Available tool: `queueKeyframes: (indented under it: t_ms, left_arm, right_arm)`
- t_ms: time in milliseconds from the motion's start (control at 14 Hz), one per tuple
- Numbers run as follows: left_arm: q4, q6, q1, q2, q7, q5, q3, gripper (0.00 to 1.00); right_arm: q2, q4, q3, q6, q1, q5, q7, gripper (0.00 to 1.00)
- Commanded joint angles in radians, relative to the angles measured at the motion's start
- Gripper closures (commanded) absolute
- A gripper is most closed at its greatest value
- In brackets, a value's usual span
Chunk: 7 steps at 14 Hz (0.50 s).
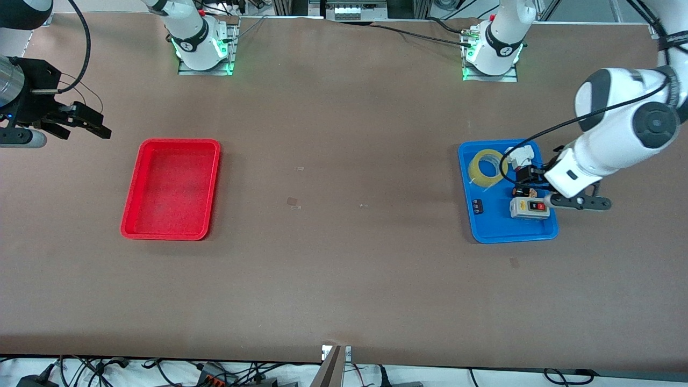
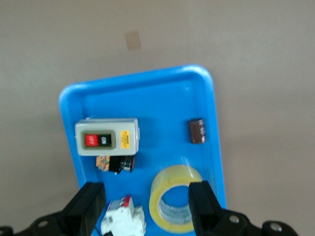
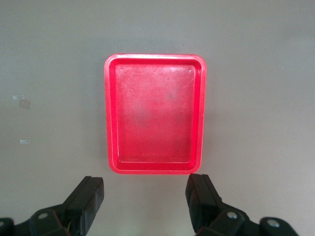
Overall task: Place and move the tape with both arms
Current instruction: 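Reach the left gripper down to the yellow tape roll in the blue tray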
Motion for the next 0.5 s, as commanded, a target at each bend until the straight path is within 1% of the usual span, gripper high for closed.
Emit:
queueKeyframes:
  t_ms: [0, 143, 286, 429]
  left_arm:
    - [-0.239, 0.183, 0.010, -0.095, 0.024, 0.000, -0.007, 0.00]
    - [-0.294, 0.222, 0.014, -0.083, 0.088, -0.003, -0.007, 0.00]
    - [-0.304, 0.225, 0.022, -0.048, 0.113, -0.006, -0.007, 0.00]
    - [-0.305, 0.257, 0.020, 0.001, 0.113, -0.013, -0.007, 0.01]
  right_arm:
    - [-0.005, 0.001, 0.006, -0.002, -0.005, -0.024, -0.018, 0.00]
    - [-0.005, 0.001, 0.006, -0.004, -0.005, -0.024, -0.017, 0.00]
    - [-0.005, 0.001, 0.006, -0.010, -0.005, -0.024, -0.018, 0.00]
    - [-0.005, 0.001, 0.006, -0.012, -0.005, -0.022, -0.017, 0.00]
